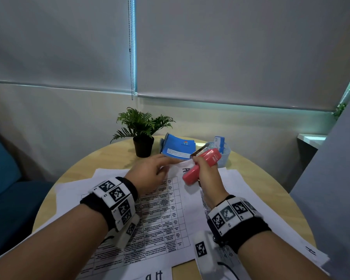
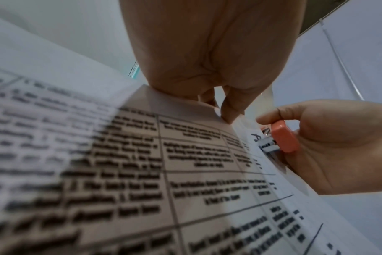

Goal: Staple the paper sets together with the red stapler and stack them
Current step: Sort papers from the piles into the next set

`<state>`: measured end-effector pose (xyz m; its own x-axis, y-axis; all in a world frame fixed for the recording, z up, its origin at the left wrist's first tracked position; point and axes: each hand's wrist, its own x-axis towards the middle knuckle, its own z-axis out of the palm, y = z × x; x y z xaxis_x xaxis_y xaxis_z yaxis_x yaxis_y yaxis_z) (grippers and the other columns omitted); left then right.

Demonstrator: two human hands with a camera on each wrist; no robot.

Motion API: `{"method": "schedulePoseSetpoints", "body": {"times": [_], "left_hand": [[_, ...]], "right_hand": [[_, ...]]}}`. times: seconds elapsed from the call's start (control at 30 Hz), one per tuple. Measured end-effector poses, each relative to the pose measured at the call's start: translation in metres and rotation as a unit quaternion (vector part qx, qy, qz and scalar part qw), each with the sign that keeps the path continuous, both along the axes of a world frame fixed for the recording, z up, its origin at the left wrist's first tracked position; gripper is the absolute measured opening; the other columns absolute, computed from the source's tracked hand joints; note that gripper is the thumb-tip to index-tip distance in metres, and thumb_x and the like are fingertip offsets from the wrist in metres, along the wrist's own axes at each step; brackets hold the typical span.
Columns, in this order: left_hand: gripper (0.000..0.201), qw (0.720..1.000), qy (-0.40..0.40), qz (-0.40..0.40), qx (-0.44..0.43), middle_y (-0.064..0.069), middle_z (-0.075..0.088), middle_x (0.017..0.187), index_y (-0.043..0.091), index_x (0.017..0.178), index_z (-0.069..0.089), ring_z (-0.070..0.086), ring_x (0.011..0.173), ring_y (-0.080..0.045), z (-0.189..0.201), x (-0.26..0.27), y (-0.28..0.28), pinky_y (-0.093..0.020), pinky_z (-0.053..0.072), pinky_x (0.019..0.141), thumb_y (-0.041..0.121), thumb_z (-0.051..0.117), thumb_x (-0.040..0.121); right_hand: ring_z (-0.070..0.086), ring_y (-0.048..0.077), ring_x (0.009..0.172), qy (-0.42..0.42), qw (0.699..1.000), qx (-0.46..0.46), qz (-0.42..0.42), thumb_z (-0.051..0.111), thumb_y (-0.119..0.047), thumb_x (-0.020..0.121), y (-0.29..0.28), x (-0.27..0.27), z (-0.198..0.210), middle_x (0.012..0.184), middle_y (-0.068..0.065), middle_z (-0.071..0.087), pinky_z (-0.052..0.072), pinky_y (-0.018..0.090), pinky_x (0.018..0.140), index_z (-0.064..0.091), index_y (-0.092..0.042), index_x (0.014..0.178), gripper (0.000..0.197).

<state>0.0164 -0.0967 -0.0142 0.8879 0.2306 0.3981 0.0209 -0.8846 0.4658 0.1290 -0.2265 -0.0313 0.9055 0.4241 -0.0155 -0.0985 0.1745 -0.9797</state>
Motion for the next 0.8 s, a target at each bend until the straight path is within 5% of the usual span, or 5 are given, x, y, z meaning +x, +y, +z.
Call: {"method": "schedulePoseSetpoints", "body": {"times": [0.1,0.37,0.5,0.67,0.8], "left_hand": [[0.041,1.000,-0.001,-0.006,0.002,0.012,0.058,0.119,0.037,0.125,0.056,0.053,0.090,-0.002,0.001,0.001,-0.004,-0.020,0.045,0.081,0.013,0.047,0.093],[0.041,1.000,-0.005,-0.020,0.001,0.009,0.058,0.124,0.033,0.127,0.056,0.058,0.101,-0.009,0.005,-0.001,-0.009,-0.030,0.049,0.088,0.014,0.045,0.092],[0.041,1.000,-0.001,-0.017,-0.002,0.007,0.058,0.125,0.033,0.129,0.053,0.056,0.106,-0.010,0.007,-0.005,-0.014,-0.025,0.046,0.088,0.014,0.045,0.094],[0.055,0.996,0.089,0.004,-0.006,0.001,0.054,0.127,0.035,0.142,0.030,0.054,0.113,-0.015,0.014,-0.013,-0.015,-0.024,0.043,0.088,0.022,0.051,0.093],[0.016,0.985,0.164,0.044,0.029,-0.004,0.061,0.110,0.025,0.106,0.047,0.057,0.095,-0.022,0.013,-0.019,0.003,-0.033,0.048,0.082,0.022,0.052,0.091]], "right_hand": [[0.065,0.022,0.079,0.003,1.000,0.017,-0.021,0.062,-0.027,0.084,0.008,-0.003,0.002,0.096,0.011,0.068,0.051,0.029,0.061,0.058,-0.015,0.113,0.032],[0.065,0.024,0.086,-0.034,0.993,-0.027,-0.112,0.059,-0.037,0.086,0.019,-0.001,-0.002,0.089,0.005,0.067,0.052,0.041,0.083,0.062,-0.013,0.100,0.027],[0.064,0.023,0.081,-0.043,0.988,-0.024,-0.147,0.058,-0.037,0.089,0.022,0.000,-0.004,0.078,-0.001,0.064,0.051,0.039,0.080,0.059,-0.018,0.083,0.020],[0.062,0.022,0.080,-0.064,0.978,-0.025,-0.195,0.058,-0.037,0.090,0.018,0.005,-0.003,0.081,0.001,0.064,0.045,0.031,0.072,0.063,-0.011,0.094,0.028],[0.061,0.016,0.075,-0.081,0.978,0.008,-0.190,0.059,-0.038,0.091,0.011,0.008,0.000,0.080,-0.004,0.063,0.045,0.029,0.071,0.059,-0.014,0.102,0.026]]}}
